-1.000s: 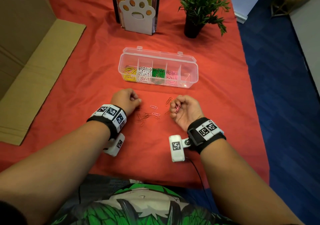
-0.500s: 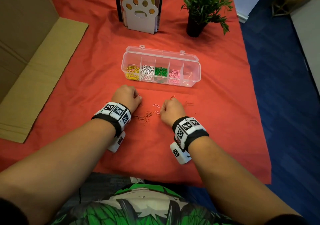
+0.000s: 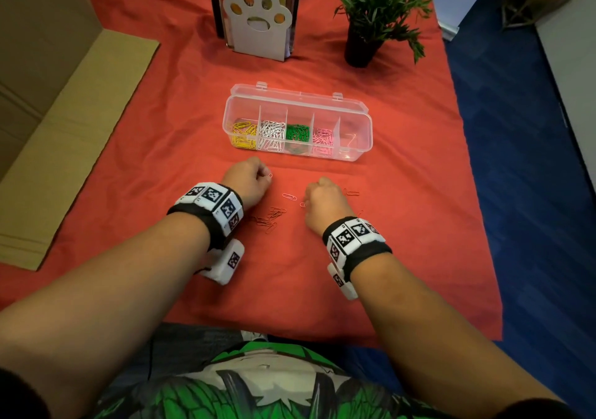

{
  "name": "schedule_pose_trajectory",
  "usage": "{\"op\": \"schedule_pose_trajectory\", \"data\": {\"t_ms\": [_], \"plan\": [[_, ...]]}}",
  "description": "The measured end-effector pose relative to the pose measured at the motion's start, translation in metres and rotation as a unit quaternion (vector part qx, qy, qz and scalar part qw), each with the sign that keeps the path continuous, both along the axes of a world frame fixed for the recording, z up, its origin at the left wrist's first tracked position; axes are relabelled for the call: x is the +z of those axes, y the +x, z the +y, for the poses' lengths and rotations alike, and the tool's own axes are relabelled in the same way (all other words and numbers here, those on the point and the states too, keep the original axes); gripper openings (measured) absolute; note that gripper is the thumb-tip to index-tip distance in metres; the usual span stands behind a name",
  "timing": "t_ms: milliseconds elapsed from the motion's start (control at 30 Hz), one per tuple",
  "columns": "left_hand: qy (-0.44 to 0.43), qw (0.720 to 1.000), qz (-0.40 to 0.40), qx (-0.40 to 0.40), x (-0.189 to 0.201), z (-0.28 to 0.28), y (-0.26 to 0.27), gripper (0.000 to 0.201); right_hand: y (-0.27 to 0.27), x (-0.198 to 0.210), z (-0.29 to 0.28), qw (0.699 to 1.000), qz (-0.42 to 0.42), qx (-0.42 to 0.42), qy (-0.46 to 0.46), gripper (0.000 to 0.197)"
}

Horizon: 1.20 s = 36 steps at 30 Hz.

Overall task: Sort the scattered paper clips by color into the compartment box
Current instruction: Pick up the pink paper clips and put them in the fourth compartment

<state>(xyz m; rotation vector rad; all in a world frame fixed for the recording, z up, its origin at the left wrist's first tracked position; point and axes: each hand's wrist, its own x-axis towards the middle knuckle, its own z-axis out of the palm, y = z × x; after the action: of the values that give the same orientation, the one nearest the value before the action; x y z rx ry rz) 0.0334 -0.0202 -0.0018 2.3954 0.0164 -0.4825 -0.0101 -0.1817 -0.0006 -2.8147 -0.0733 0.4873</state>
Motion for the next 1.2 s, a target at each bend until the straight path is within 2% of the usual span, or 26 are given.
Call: {"op": "schedule_pose_trajectory", "data": {"t_ms": [67,100,167,200,233,267,300,367,400,433,467,533,667,733,800,867,933,1000,1033,1100,1133,1200], "plan": [[-0.137,0.984,0.099,0.060,0.005,-0.006,-0.001,0.013,-0.003,0.001,0.001,0.999,-0.013,0.026,-0.023,0.019],[-0.219,0.957,0.155,0.109,0.010,-0.009,-0.002,0.020,-0.004,0.002,0.002,0.998,-0.022,0.045,-0.039,0.020],[-0.348,0.886,0.243,0.185,0.020,-0.013,-0.003,0.029,-0.007,0.004,0.007,0.995,-0.033,0.071,-0.062,0.024],[-0.385,0.860,0.266,0.203,0.024,-0.014,-0.004,0.030,-0.008,0.006,0.009,0.994,-0.034,0.074,-0.070,0.026],[-0.399,0.849,0.276,0.211,0.026,-0.015,-0.004,0.032,-0.008,0.007,0.010,0.994,-0.035,0.073,-0.074,0.027],[-0.398,0.848,0.275,0.215,0.024,-0.017,-0.004,0.031,-0.007,0.008,0.011,0.995,-0.033,0.066,-0.073,0.028],[-0.379,0.862,0.262,0.212,0.023,-0.019,-0.003,0.030,-0.005,0.007,0.010,0.996,-0.025,0.056,-0.068,0.028],[-0.264,0.939,0.168,0.142,0.016,-0.024,-0.004,0.020,0.001,0.004,0.006,0.999,0.006,0.019,-0.043,0.028],[-0.170,0.978,0.103,0.066,0.012,-0.025,-0.003,0.011,0.004,0.004,0.004,0.999,0.029,-0.005,-0.025,0.027],[-0.071,0.996,0.046,-0.020,0.008,-0.026,-0.005,0.011,0.007,0.004,0.000,0.998,0.047,-0.031,-0.004,0.026],[0.016,0.996,-0.002,-0.089,0.003,-0.026,-0.006,0.018,0.008,0.004,-0.005,0.996,0.059,-0.058,0.021,0.024],[0.103,0.982,-0.050,-0.152,-0.005,-0.026,-0.009,0.025,0.007,0.006,-0.015,0.990,0.075,-0.095,0.071,0.017],[0.134,0.966,-0.100,-0.196,-0.011,-0.027,-0.012,0.018,-0.004,0.008,-0.028,0.987,0.134,-0.047,0.075,0.014],[0.141,0.964,-0.106,-0.200,-0.011,-0.028,-0.012,0.020,-0.005,0.007,-0.027,0.995,0.092,-0.013,0.034,0.019],[0.135,0.967,-0.101,-0.189,-0.011,-0.029,-0.011,0.023,-0.003,0.004,-0.021,1.000,0.026,0.006,0.002,0.025],[0.091,0.982,-0.077,-0.147,-0.012,-0.027,-0.009,0.022,-0.002,0.004,-0.012,0.999,-0.009,0.023,-0.023,0.025],[0.028,0.996,-0.027,-0.075,-0.011,-0.024,-0.006,0.018,-0.001,0.003,-0.003,0.996,-0.020,0.055,-0.060,0.026],[-0.090,0.994,0.058,0.022,-0.009,-0.020,-0.005,0.008,-0.001,0.003,0.005,0.992,-0.024,0.073,-0.095,0.032],[-0.168,0.977,0.108,0.075,-0.004,-0.018,-0.006,0.010,-0.001,0.004,0.008,0.991,-0.023,0.075,-0.110,0.034],[-0.295,0.920,0.198,0.168,0.006,-0.014,-0.006,0.021,0.002,0.002,0.008,0.991,-0.012,0.065,-0.118,0.034],[-0.330,0.896,0.228,0.193,0.012,-0.012,-0.006,0.024,0.005,0.001,0.006,0.993,0.005,0.051,-0.103,0.034],[-0.364,0.867,0.265,0.213,0.023,-0.009,-0.004,0.027,0.010,0.003,-0.001,0.998,0.066,-0.003,-0.021,0.027]]}}
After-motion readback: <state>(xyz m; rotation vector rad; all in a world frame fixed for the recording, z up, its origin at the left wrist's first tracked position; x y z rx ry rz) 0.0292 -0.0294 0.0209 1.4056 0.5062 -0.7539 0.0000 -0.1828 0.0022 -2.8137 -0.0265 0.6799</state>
